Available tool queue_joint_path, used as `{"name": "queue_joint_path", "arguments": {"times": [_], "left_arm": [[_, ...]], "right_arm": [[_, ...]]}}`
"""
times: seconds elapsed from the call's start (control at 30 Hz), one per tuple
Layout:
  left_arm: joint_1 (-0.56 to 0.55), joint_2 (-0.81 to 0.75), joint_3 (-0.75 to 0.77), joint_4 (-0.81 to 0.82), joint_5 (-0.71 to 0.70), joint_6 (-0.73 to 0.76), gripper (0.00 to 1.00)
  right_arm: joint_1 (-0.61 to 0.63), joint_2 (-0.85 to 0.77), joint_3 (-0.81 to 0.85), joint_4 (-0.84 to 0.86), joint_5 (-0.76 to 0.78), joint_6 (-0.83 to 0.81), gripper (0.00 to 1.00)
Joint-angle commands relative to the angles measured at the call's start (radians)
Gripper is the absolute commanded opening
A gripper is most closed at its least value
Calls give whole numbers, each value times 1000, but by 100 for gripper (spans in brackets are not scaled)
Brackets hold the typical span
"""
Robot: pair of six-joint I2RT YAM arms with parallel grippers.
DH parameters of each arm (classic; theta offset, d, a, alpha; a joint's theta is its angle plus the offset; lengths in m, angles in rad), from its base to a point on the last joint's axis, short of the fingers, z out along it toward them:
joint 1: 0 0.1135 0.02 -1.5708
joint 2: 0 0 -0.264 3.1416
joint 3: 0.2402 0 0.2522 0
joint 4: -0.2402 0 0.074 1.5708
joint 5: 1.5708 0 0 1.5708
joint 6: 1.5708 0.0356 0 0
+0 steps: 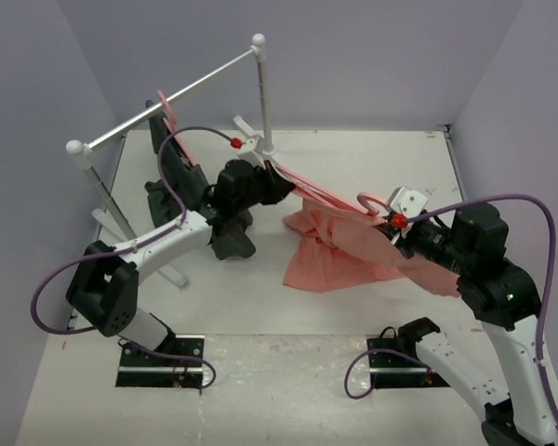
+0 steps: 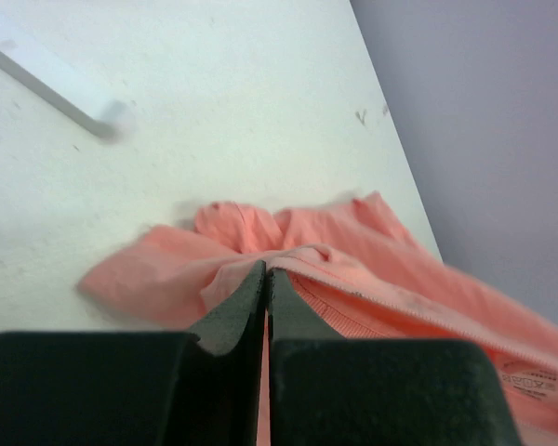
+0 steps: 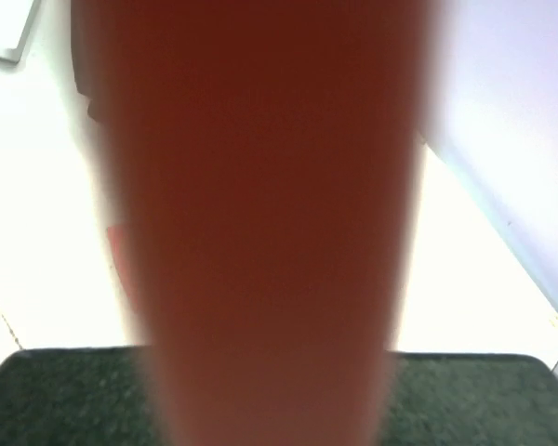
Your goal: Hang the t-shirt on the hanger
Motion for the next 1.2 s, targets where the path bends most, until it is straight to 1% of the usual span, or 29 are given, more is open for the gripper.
{"name": "queue_joint_path", "arguments": {"times": [0.0,0.07,0.17,0.23,0.27,0.43,0.47,0.53,0.6,0.63,0.67,0.73,0.8,0.83,0.87,0.93,0.97,1.0,1.03,1.07,1.1,1.17], "left_arm": [[78,44,260,-266,-17,91,0],[97,66,347,-339,-31,111,0],[101,68,445,-398,-51,138,0],[100,33,450,-406,-54,142,0],[99,19,438,-403,-80,145,0],[82,-32,448,-431,-103,195,0],[72,-41,452,-425,-102,205,0],[30,-38,474,-400,-53,258,0],[-72,-6,580,-461,-64,329,0],[-117,5,609,-485,-102,347,0],[-171,13,625,-499,-122,362,0],[-231,12,627,-515,-111,372,0],[-254,-3,604,-529,-105,386,0],[-254,-10,583,-539,-116,410,3],[-254,-22,573,-544,-118,427,8],[-253,-54,568,-554,-133,479,13],[-252,-69,566,-545,-120,504,19],[-252,-96,559,-524,-112,537,37],[-252,-125,550,-500,-105,571,58],[-252,-158,541,-481,-95,607,69],[-250,-180,530,-460,-64,633,74],[-243,-214,510,-420,36,678,79]], "right_arm": [[-3,28,72,-72,95,5,0],[-2,44,78,-79,134,8,0],[-2,97,97,-101,234,27,0],[-1,139,124,-130,270,36,0],[-1,157,135,-135,285,40,0],[1,258,191,-158,255,47,0],[1,293,211,-164,234,46,0],[5,326,227,-156,166,32,0],[11,389,246,-116,106,33,0],[11,413,257,-108,88,33,0],[11,432,262,-85,37,27,0],[1,417,231,3,-83,15,0],[-36,372,150,99,-164,40,0],[-50,331,127,168,-210,48,0],[-65,314,105,195,-227,54,0],[-115,307,84,207,-272,52,0],[-131,312,81,208,-331,52,0],[-147,318,76,215,-383,55,0],[-164,323,70,223,-432,59,0],[-168,329,69,226,-454,64,0],[-170,331,70,226,-475,65,0],[-171,334,75,225,-514,60,0]]}}
